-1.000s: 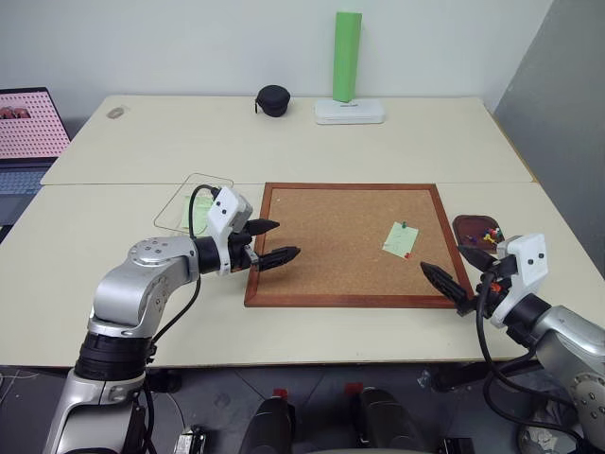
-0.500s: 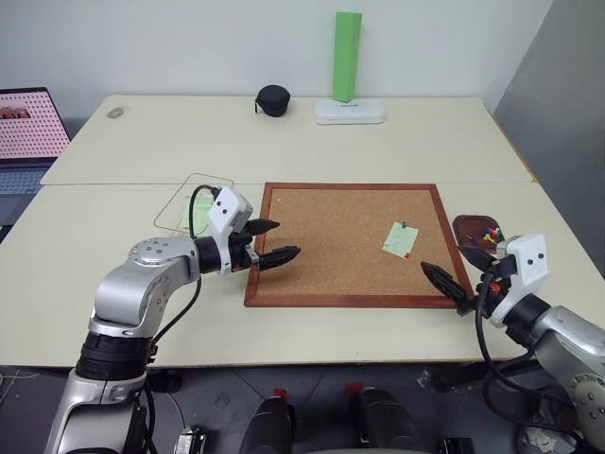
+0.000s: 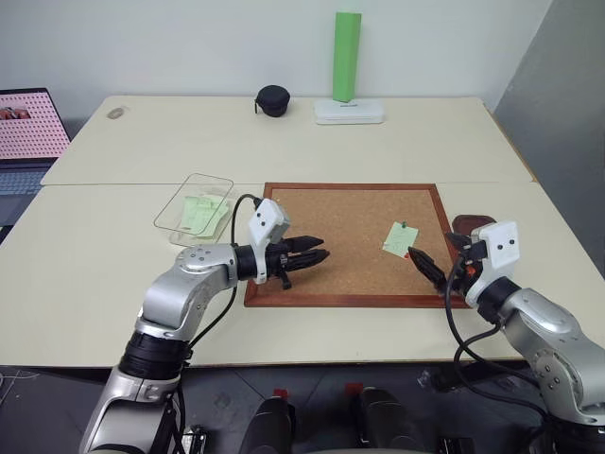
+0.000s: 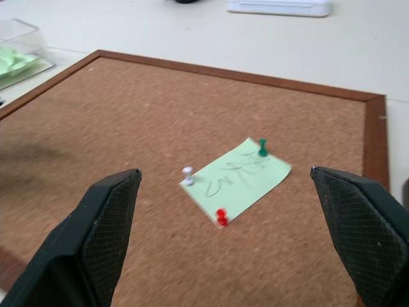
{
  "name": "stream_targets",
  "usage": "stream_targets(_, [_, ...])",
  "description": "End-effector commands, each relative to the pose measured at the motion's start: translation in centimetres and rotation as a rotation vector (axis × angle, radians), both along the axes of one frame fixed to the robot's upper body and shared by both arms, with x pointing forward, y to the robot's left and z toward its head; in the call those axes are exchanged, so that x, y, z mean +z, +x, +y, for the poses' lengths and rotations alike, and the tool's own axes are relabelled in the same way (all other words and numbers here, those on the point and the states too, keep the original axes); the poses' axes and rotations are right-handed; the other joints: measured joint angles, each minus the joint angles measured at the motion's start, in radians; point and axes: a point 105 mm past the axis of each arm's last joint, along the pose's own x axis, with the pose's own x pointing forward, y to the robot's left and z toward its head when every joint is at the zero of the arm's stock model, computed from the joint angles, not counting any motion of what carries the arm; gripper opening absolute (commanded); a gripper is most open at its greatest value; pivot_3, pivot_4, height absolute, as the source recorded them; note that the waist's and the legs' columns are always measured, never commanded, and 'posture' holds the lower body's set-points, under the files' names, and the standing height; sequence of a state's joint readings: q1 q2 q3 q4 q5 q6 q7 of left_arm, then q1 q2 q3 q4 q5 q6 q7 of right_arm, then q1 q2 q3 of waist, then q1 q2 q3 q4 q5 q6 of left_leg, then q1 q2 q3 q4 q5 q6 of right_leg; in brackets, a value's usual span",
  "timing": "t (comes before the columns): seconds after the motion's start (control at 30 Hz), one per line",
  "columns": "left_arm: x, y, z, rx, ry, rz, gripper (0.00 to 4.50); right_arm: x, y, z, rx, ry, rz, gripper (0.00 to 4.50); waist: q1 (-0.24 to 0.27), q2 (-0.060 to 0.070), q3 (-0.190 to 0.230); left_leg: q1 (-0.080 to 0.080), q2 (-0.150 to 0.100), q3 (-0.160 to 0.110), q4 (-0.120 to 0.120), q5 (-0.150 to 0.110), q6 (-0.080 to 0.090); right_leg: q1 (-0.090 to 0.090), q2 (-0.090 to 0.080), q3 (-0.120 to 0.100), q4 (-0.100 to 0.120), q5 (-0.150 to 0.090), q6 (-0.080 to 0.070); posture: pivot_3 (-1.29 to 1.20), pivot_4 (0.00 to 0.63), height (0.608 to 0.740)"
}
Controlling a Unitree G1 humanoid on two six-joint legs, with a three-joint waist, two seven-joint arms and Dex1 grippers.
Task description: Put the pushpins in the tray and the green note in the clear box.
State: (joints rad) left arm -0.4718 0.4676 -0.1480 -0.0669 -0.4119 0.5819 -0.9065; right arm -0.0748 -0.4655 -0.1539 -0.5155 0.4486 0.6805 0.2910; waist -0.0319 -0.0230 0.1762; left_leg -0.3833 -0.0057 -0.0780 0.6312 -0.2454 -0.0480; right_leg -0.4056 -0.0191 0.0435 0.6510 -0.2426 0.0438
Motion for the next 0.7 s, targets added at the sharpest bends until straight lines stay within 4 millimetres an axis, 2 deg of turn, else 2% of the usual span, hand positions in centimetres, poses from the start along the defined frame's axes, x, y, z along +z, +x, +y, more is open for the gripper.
stream_targets(0.03, [-0.1, 0.3, -1.1, -0.047, 0.007, -0.044, 0.63, 0.6, 1.4, -0.2, -0.049, -0.023, -0.048, 4.50, 0.000, 0.000, 0.000, 0.000, 0.000, 0.000, 0.000, 0.000, 0.000, 0.000, 0.000, 0.000, 0.000, 0.000, 0.000, 0.00, 0.150, 0.740])
stream_targets(0.1, [-0.6, 0.6, -1.6, -0.057, 0.010, -0.043, 0.23, 0.4, 1.9, 0.0, -0.048, -0.025, -0.049, 4.50, 0.001, 0.000, 0.000, 0.000, 0.000, 0.000, 0.000, 0.000, 0.000, 0.000, 0.000, 0.000, 0.000, 0.000, -0.001, 0.00, 0.150, 0.740])
stream_targets(0.17, [-0.9, 1.0, -2.0, -0.058, 0.011, -0.045, 0.06, 0.2, 2.5, 0.2, -0.041, -0.038, -0.045, 4.50, 0.001, 0.000, 0.000, 0.000, 0.000, 0.000, 0.000, 0.000, 0.000, 0.000, 0.000, 0.000, 0.000, 0.001, -0.001, 0.00, 0.150, 0.740])
stream_targets(0.33, [-2.1, 1.9, -3.0, -0.047, 0.026, -0.045, 0.06, -0.4, 3.9, 0.3, -0.043, -0.052, -0.041, 4.50, 0.000, 0.000, 0.000, -0.001, 0.000, 0.000, 0.000, 0.000, 0.000, 0.000, 0.000, 0.000, 0.000, 0.001, -0.001, 0.00, 0.150, 0.740])
stream_targets(0.5, [-6.5, 2.8, -2.8, 0.013, 0.151, 0.018, 0.06, -0.9, 6.1, 1.2, -0.031, -0.070, -0.043, 4.50, -0.003, 0.000, 0.000, 0.000, 0.000, 0.001, 0.000, 0.000, 0.000, 0.000, 0.000, 0.001, 0.000, 0.003, -0.005, 0.00, 0.150, 0.740])
stream_targets(0.6, [-7.5, 2.7, -2.8, 0.018, 0.164, 0.041, 0.06, -1.3, 7.4, 1.8, -0.015, -0.072, -0.041, 4.50, 0.001, 0.001, -0.002, 0.001, -0.001, 0.000, 0.000, 0.000, 0.000, 0.000, 0.000, 0.000, 0.001, 0.003, -0.005, 0.00, 0.150, 0.740])
stream_targets(0.7, [-7.3, 2.6, -3.0, 0.010, 0.151, 0.035, 0.06, -2.1, 8.4, 2.1, -0.019, -0.058, -0.020, 4.50, 0.000, 0.002, -0.002, 0.001, -0.001, 0.001, 0.001, 0.000, 0.000, 0.001, -0.001, 0.001, 0.001, 0.003, -0.004, 0.00, 0.150, 0.740])
